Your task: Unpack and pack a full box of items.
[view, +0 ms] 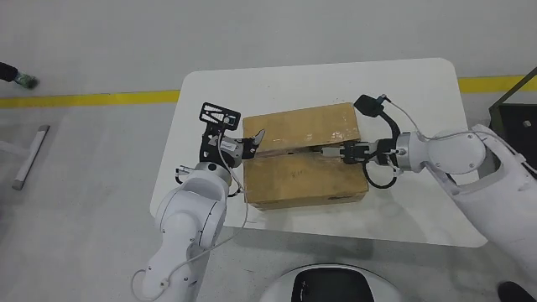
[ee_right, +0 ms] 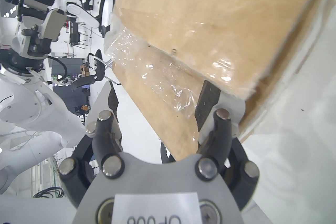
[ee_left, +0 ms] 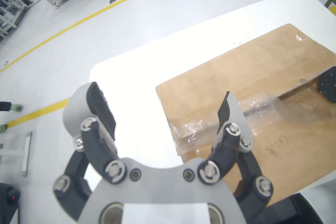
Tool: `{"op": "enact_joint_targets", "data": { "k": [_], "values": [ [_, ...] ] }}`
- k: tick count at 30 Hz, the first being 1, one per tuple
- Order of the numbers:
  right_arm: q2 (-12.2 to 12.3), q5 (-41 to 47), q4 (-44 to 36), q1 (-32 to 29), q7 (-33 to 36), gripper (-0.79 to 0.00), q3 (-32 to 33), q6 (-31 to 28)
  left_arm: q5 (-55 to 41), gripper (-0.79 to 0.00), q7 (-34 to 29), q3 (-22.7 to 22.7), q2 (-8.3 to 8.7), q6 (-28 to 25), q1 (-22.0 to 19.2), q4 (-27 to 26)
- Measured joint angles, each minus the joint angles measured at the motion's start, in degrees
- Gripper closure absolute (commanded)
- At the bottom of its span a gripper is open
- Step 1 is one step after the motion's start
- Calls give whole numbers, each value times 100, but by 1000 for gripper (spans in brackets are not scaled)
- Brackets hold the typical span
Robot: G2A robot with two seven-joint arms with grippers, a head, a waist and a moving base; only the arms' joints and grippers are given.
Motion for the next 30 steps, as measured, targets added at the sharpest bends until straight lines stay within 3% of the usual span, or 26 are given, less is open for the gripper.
{"op": "enact_joint_targets", "data": {
  "k": [6,10,15,23,30],
  "values": [
    [-73,31,118,176,-86,-360,-284,-28,0,-785,0,0,0,0,0,0],
    [-130,19,238,342,-150,-243,-476,-25,0,-785,0,0,0,0,0,0],
    [-197,12,365,518,-248,0,-668,-39,0,-785,0,0,0,0,0,0],
    [-264,-49,541,682,-395,0,-811,-55,0,-785,0,0,0,0,0,0],
    [-181,-242,369,645,-270,0,-450,-26,0,-785,0,0,0,0,0,0]
  ]
}}
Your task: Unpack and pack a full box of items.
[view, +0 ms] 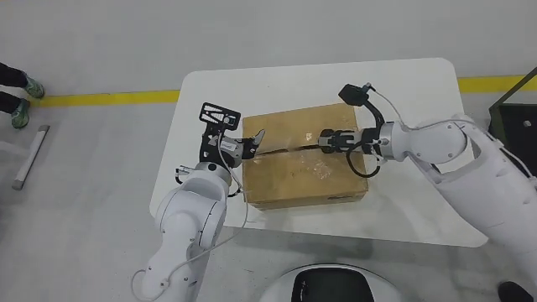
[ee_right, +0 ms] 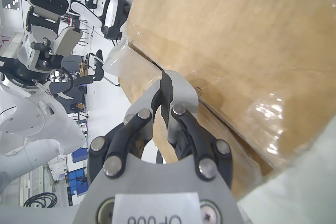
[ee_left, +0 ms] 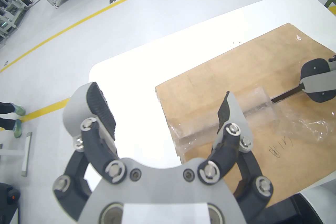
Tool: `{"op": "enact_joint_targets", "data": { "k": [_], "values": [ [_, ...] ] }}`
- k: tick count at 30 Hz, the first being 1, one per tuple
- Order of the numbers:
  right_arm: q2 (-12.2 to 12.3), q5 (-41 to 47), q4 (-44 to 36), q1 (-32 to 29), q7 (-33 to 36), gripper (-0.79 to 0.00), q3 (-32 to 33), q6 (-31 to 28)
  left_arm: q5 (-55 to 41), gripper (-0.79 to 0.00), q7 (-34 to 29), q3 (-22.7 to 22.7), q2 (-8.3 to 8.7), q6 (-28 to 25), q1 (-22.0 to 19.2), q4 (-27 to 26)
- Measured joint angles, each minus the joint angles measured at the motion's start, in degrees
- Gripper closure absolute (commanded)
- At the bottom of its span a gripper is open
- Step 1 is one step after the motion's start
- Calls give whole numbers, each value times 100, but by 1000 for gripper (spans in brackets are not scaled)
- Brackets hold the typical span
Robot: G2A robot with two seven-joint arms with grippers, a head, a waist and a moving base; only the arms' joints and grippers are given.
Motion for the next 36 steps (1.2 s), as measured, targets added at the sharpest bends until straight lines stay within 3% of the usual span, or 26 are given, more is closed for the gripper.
{"op": "enact_joint_targets", "data": {
  "k": [2,6,8,21,36],
  "values": [
    [42,-132,-15,-46,91,0,131,-5,0,-785,0,0,0,0,0,0],
    [90,-230,26,-132,269,-249,271,-32,0,-785,0,0,0,0,0,0],
    [94,-252,47,-147,333,-289,251,-55,0,-785,56,-9,1,0,33,7],
    [119,-306,-115,-258,800,-348,154,-158,133,-785,212,-182,3,105,295,-135],
    [186,-171,-247,-443,1242,-339,250,-118,139,-785,226,-196,-1,105,319,-134]
  ]
}}
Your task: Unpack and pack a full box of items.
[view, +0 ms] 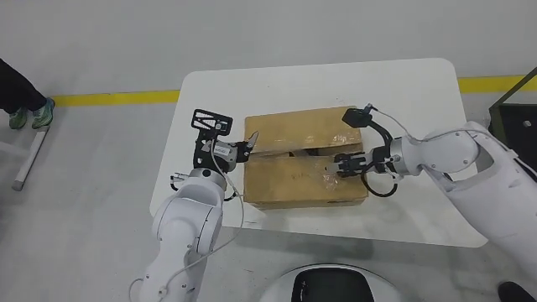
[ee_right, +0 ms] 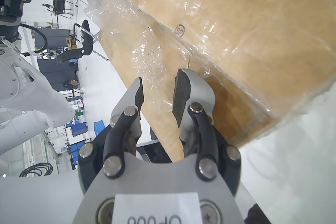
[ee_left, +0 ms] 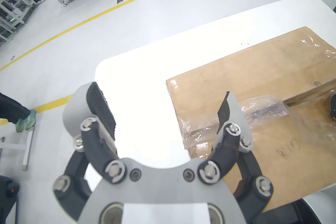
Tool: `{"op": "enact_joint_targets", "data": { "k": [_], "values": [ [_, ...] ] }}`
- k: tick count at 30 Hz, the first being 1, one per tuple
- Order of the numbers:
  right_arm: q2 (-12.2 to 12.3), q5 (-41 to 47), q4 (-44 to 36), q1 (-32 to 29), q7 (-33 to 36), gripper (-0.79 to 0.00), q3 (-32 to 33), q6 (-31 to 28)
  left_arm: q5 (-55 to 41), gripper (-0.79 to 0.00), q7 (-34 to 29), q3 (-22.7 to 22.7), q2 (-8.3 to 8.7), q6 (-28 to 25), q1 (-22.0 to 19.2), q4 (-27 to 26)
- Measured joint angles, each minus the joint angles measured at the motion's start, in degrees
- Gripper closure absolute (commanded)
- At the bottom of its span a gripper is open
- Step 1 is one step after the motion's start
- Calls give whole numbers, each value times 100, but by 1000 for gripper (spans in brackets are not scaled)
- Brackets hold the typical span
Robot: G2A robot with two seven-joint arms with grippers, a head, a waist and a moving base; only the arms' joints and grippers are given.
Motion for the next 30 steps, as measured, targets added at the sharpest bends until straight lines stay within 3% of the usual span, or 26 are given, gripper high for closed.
{"op": "enact_joint_targets", "data": {
  "k": [9,15,16,18,30],
  "values": [
    [51,-63,-126,-103,146,-296,78,-1,0,-785,0,0,0,0,0,0],
    [64,-107,-163,-105,141,-169,68,15,0,-785,0,0,0,0,0,0],
    [64,-114,-163,-101,140,-111,61,16,0,-785,0,0,0,0,0,0],
    [65,-125,-156,-92,133,-68,47,18,0,-785,0,0,0,0,0,0],
    [53,-162,-128,10,108,0,-79,37,0,-785,0,0,0,0,0,0]
  ]
}}
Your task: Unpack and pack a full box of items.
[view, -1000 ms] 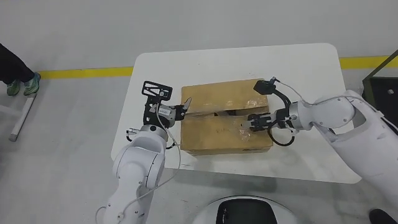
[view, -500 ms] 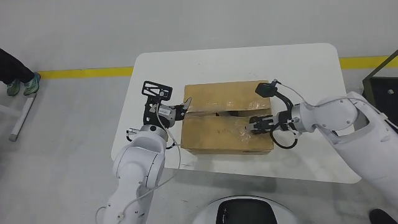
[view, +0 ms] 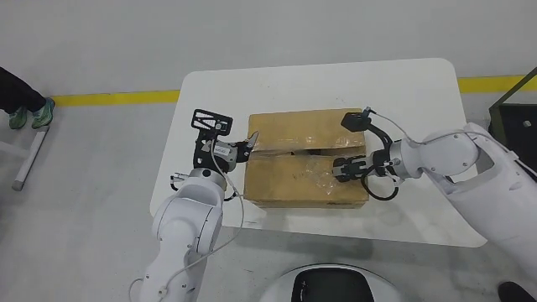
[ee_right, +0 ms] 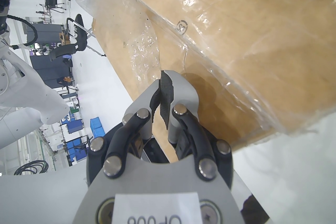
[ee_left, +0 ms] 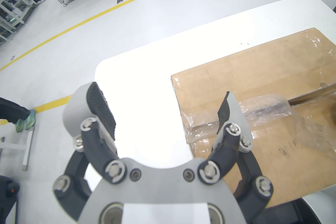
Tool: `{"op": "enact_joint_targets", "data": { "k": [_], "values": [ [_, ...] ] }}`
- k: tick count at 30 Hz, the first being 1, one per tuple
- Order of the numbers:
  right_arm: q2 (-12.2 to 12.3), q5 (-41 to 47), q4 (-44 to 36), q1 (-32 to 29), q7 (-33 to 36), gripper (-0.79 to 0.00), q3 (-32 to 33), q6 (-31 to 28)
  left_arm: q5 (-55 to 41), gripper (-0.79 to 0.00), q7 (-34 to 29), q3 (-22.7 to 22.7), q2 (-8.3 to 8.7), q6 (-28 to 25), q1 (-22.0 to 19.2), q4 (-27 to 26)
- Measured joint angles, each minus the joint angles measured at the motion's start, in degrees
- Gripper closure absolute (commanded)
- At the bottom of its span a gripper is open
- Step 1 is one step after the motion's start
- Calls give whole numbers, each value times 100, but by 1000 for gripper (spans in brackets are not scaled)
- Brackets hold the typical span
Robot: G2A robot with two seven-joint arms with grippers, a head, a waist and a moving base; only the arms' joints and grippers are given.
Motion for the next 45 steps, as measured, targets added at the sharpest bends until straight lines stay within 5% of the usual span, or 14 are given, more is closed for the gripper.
{"op": "enact_joint_targets", "data": {
  "k": [17,20,22,45],
  "values": [
    [129,272,-107,-69,-51,0,698,-69,0,-785,0,0,0,0,0,0],
    [148,189,-57,-85,30,-206,695,-72,0,-785,0,0,0,0,0,0],
    [158,160,-37,-83,109,-265,681,-82,0,-785,0,0,0,0,0,0],
    [64,581,141,156,266,-268,32,-109,0,-785,0,0,0,0,0,0]
  ]
}}
